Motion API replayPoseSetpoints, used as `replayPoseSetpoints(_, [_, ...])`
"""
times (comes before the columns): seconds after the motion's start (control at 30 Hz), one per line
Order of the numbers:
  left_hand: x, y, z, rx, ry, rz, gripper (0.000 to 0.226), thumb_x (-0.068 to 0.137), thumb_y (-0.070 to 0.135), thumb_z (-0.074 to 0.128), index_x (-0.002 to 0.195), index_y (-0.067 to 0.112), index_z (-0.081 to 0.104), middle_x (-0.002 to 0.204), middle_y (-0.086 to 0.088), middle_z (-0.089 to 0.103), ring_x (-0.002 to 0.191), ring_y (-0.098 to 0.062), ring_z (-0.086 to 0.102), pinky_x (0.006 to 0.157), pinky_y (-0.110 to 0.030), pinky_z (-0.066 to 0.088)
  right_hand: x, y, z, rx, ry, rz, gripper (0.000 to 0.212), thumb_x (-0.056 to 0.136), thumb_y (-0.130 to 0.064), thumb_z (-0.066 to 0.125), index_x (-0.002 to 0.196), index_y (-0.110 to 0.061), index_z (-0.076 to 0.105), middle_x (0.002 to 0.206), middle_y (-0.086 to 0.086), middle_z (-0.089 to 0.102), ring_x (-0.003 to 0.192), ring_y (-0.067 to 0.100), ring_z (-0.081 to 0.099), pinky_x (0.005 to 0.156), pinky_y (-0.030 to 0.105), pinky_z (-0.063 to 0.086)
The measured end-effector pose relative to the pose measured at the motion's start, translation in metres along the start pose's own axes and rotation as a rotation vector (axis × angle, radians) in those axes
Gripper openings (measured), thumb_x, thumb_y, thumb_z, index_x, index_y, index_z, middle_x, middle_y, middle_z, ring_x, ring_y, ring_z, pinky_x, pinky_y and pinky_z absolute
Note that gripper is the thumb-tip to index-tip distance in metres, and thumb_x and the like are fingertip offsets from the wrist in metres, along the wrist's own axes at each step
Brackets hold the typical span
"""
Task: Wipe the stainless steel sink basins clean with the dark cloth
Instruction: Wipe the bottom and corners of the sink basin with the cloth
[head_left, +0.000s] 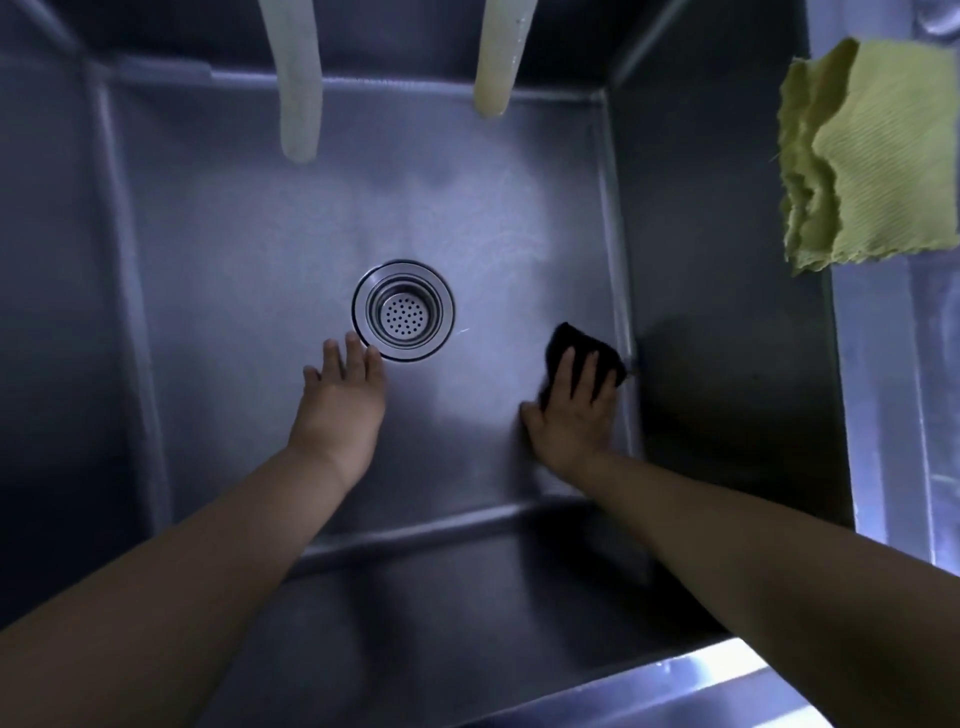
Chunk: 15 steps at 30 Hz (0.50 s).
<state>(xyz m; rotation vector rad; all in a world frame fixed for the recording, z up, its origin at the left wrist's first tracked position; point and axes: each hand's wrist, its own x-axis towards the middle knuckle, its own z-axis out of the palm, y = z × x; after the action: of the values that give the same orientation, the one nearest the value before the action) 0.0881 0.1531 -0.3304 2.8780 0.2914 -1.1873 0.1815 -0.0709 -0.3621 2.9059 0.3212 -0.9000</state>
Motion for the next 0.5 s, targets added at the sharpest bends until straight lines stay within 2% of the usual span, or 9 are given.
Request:
replayPoseSetpoints(0.1, [-0.001,0.002,-0.001,0.01,0.007,-0.006,0.076,0.093,0.02,0.052,0.147,0.0,0.002,0.154,-0.029,0.001,0.14,-0.046,0.013,0.109,-0.05,0.027,-0.031,-0.045,0.021,0.085,-0.162,0.018,0.094,0.088,-0.054,0.044,0.146,-0.016,-0.02,0.154,0.017,-0.022,0.138,0.044,-0.022,0.111,0.051,-0.014])
replayPoseSetpoints(0.2, [-0.001,0.002,-0.002,0.002,-0.003,-0.003,0.074,0.094,0.021,0.048,0.147,0.0,0.001,0.154,-0.027,0.0,0.141,-0.045,0.011,0.11,-0.049,0.026,-0.05,-0.078,0.034,0.17,-0.257,0.047,0.094,0.088,-0.05,0.043,0.145,-0.018,-0.024,0.152,0.014,-0.029,0.135,0.044,-0.029,0.107,0.05,-0.021])
replayPoseSetpoints(0.37, [-0.002,-0.001,-0.004,0.009,-0.015,0.018,0.078,0.093,0.025,0.051,0.147,0.0,0.0,0.154,-0.026,-0.001,0.141,-0.044,0.01,0.11,-0.048,0.025,-0.034,-0.072,0.022,0.232,-0.217,0.13,0.086,0.091,-0.054,0.037,0.146,-0.022,-0.021,0.155,0.01,-0.025,0.138,0.04,-0.025,0.11,0.048,-0.018])
replayPoseSetpoints(0.5, [-0.002,-0.001,-0.004,0.037,-0.009,0.023,0.085,0.09,0.031,0.055,0.147,0.0,0.0,0.154,-0.027,0.0,0.141,-0.043,0.013,0.11,-0.047,0.027,-0.005,-0.017,-0.001,0.302,-0.128,0.346,0.082,0.093,-0.06,0.031,0.148,-0.021,-0.017,0.156,0.01,-0.021,0.14,0.039,-0.02,0.112,0.047,-0.012])
